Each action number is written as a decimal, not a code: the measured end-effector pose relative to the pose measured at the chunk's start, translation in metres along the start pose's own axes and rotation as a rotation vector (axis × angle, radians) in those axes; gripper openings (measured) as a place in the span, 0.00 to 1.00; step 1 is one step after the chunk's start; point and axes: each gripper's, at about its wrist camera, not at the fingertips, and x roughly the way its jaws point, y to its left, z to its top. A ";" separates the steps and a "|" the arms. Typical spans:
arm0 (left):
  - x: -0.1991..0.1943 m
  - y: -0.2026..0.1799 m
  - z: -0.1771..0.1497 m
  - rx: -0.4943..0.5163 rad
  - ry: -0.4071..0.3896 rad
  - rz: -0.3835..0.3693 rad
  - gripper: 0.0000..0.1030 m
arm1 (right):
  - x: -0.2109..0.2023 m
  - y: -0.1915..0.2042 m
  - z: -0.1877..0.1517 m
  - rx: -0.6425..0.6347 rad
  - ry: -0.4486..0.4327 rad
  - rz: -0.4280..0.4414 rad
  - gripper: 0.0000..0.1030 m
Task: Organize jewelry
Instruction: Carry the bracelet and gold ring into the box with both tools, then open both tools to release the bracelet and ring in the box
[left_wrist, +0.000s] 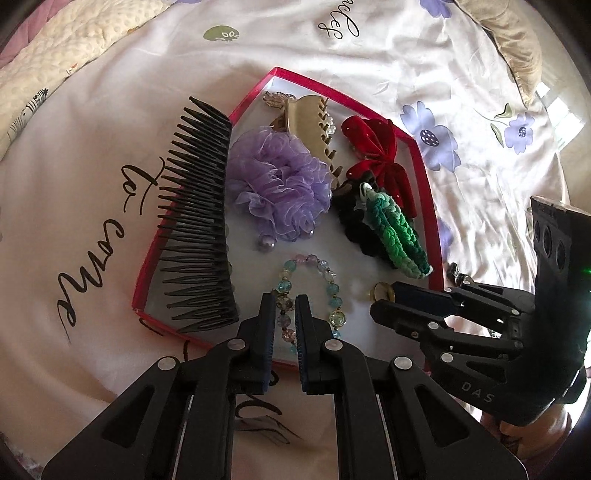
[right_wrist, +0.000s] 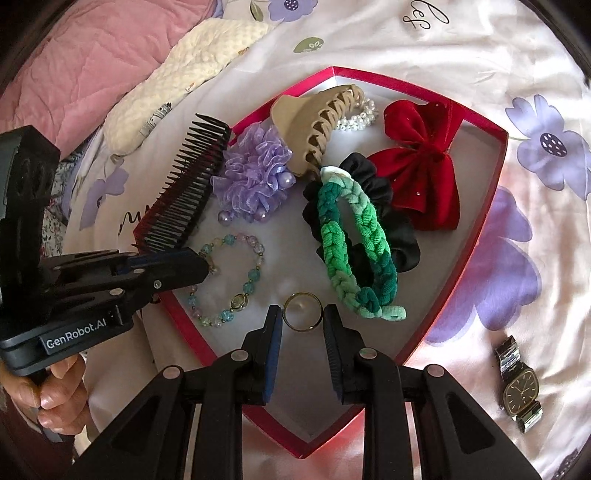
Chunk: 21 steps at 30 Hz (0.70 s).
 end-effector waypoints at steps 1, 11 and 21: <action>0.000 0.000 0.000 0.001 -0.001 0.002 0.08 | 0.000 0.000 0.000 -0.001 0.002 -0.001 0.23; -0.005 -0.001 0.000 -0.003 -0.007 0.013 0.12 | 0.002 0.003 0.003 -0.003 0.012 -0.009 0.24; -0.012 0.000 -0.001 -0.007 -0.015 0.012 0.14 | 0.003 0.004 0.004 -0.004 0.021 -0.011 0.25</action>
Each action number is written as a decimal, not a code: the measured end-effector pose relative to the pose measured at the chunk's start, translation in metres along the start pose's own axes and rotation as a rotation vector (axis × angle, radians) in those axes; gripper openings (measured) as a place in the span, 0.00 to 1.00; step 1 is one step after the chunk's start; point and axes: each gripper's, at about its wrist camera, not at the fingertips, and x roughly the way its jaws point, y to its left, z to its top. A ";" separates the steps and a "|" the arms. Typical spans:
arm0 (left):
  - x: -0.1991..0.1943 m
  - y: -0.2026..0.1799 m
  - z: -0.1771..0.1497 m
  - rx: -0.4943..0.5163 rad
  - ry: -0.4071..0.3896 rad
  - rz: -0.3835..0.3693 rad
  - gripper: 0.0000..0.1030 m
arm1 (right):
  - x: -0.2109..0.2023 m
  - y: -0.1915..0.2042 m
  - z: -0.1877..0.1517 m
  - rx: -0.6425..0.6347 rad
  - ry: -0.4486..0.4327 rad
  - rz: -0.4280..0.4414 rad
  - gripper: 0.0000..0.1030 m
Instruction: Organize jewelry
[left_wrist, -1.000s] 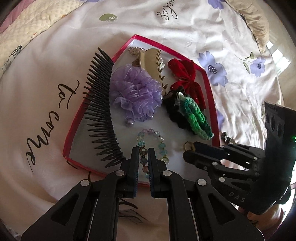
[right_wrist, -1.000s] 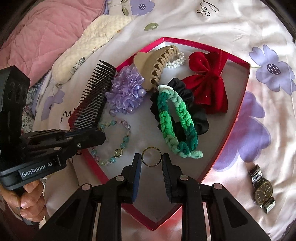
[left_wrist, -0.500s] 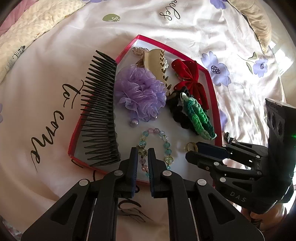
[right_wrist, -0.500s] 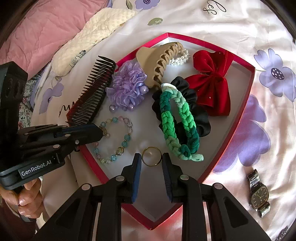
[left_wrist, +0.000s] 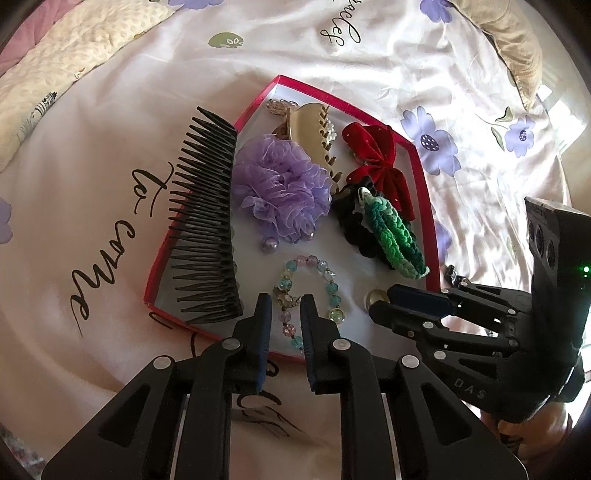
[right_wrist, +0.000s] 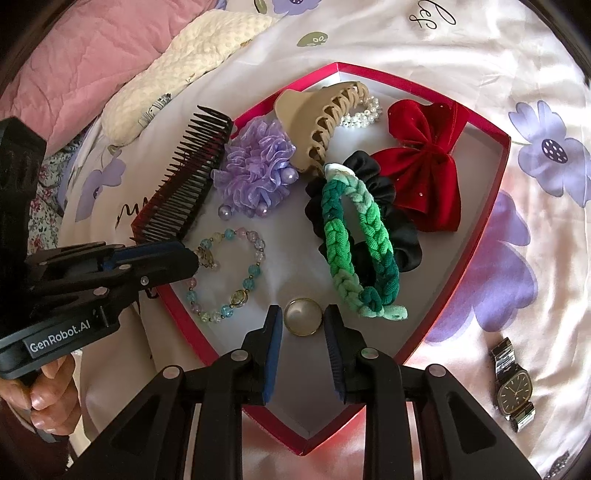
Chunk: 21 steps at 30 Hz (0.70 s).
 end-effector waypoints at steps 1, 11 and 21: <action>-0.001 0.000 0.000 0.000 -0.001 0.000 0.15 | -0.002 -0.002 -0.001 0.015 -0.007 0.012 0.26; -0.024 -0.012 -0.005 0.021 -0.049 0.015 0.44 | -0.053 -0.036 -0.032 0.215 -0.205 0.126 0.38; -0.039 -0.015 -0.026 0.015 -0.062 0.047 0.75 | -0.084 -0.073 -0.073 0.454 -0.386 0.248 0.65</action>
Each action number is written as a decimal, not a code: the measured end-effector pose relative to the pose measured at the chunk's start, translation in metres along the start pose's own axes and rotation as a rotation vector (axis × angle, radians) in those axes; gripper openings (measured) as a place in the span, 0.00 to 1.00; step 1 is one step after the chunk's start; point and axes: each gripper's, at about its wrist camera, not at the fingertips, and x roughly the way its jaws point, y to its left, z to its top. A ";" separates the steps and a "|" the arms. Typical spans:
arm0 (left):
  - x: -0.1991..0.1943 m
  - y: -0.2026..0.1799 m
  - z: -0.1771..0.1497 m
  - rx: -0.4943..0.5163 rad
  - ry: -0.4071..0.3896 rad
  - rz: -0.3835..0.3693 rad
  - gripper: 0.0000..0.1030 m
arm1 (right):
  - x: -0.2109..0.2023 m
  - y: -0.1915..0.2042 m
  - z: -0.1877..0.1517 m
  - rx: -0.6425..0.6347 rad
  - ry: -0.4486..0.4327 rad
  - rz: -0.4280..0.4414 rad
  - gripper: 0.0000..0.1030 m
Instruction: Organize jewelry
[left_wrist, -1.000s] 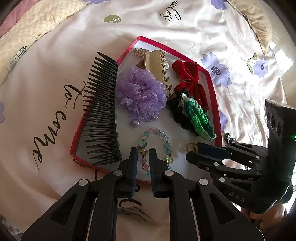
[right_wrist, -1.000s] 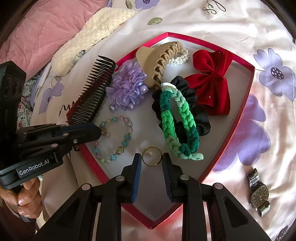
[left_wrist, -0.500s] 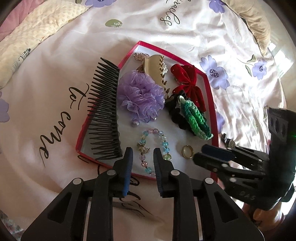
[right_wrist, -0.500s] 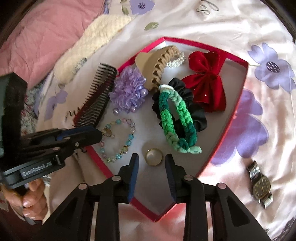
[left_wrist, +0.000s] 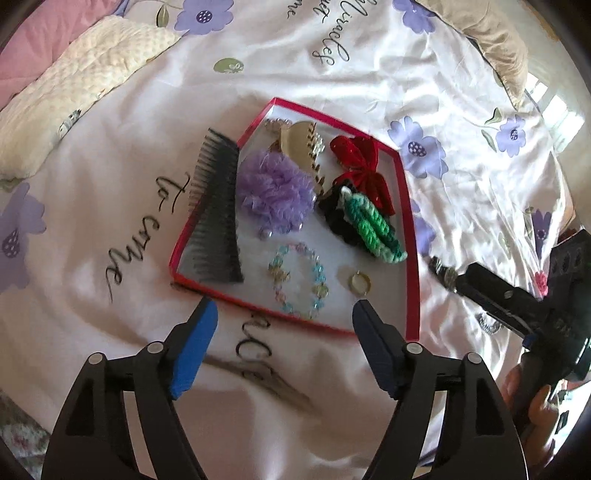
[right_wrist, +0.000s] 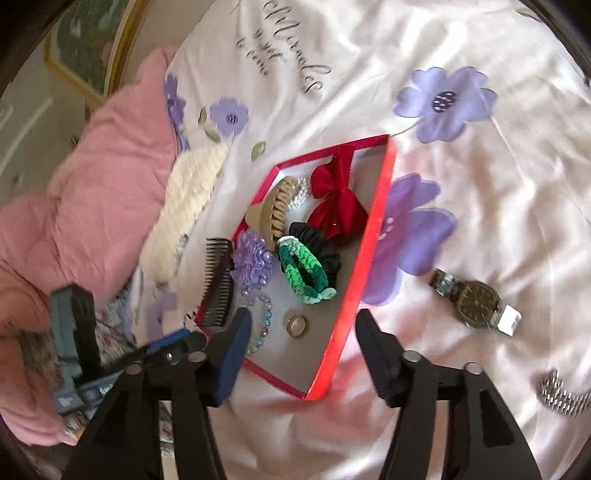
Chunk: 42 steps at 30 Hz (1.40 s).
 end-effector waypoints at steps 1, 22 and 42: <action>0.000 0.001 -0.003 -0.004 0.006 0.006 0.76 | -0.001 -0.001 -0.002 0.010 -0.006 0.007 0.70; -0.026 0.001 -0.025 0.069 -0.037 0.199 0.88 | -0.018 0.012 -0.020 -0.088 0.026 -0.056 0.90; -0.072 -0.033 -0.006 0.246 -0.136 0.330 1.00 | -0.039 0.102 0.003 -0.474 0.121 -0.248 0.97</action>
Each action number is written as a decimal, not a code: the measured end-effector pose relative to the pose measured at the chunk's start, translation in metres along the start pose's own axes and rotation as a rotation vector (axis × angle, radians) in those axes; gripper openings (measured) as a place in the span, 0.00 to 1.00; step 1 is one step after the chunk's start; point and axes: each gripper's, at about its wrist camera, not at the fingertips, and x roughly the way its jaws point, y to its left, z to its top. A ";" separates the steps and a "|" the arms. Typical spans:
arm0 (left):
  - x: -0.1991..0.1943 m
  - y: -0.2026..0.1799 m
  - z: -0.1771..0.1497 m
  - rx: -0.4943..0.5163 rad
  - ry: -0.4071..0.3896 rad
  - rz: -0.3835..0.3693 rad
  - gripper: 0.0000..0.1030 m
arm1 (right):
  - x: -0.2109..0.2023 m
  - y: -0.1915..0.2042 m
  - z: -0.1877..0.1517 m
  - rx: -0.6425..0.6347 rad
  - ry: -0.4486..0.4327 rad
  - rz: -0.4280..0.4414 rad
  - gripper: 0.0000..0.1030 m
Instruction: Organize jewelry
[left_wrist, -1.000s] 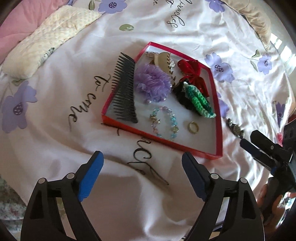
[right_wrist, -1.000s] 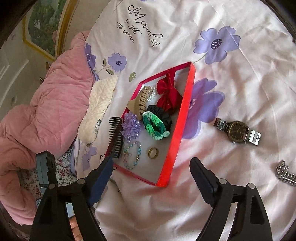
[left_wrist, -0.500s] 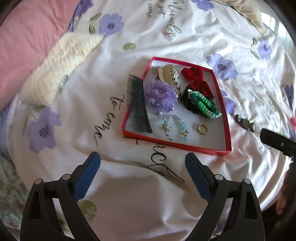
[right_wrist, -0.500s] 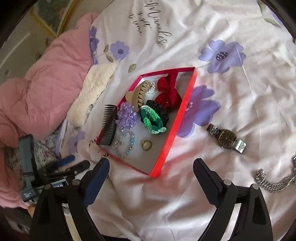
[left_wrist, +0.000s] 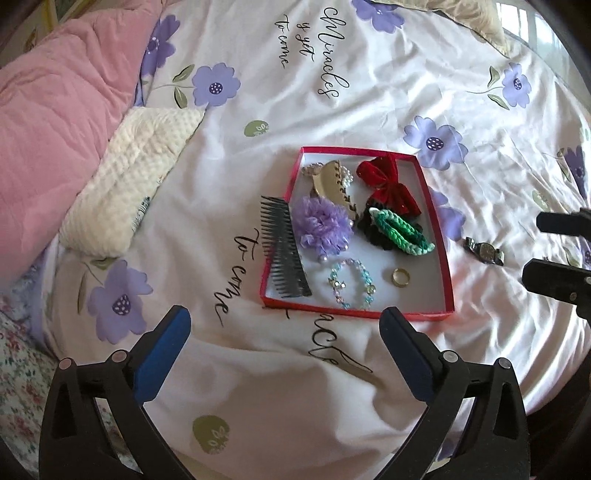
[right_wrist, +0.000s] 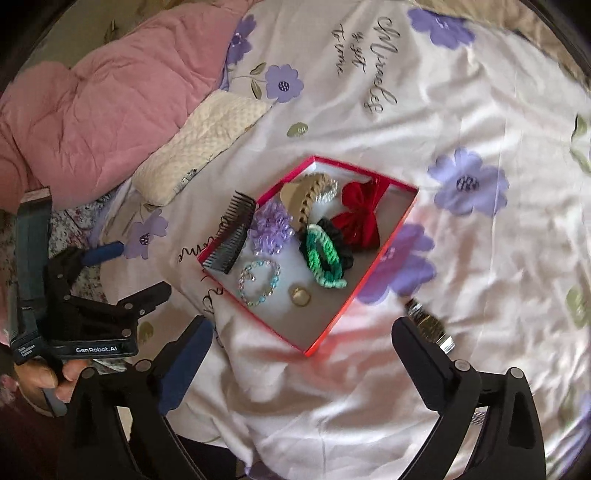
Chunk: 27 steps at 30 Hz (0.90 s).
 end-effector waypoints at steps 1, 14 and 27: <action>0.001 0.001 0.001 -0.002 0.000 0.002 1.00 | 0.000 0.002 0.002 -0.008 -0.003 0.000 0.97; 0.033 0.001 -0.006 -0.039 0.065 0.016 1.00 | 0.051 -0.012 -0.012 0.090 0.078 0.029 0.97; 0.032 0.000 -0.005 -0.061 0.051 0.014 1.00 | 0.052 -0.013 -0.012 0.116 0.054 0.043 0.97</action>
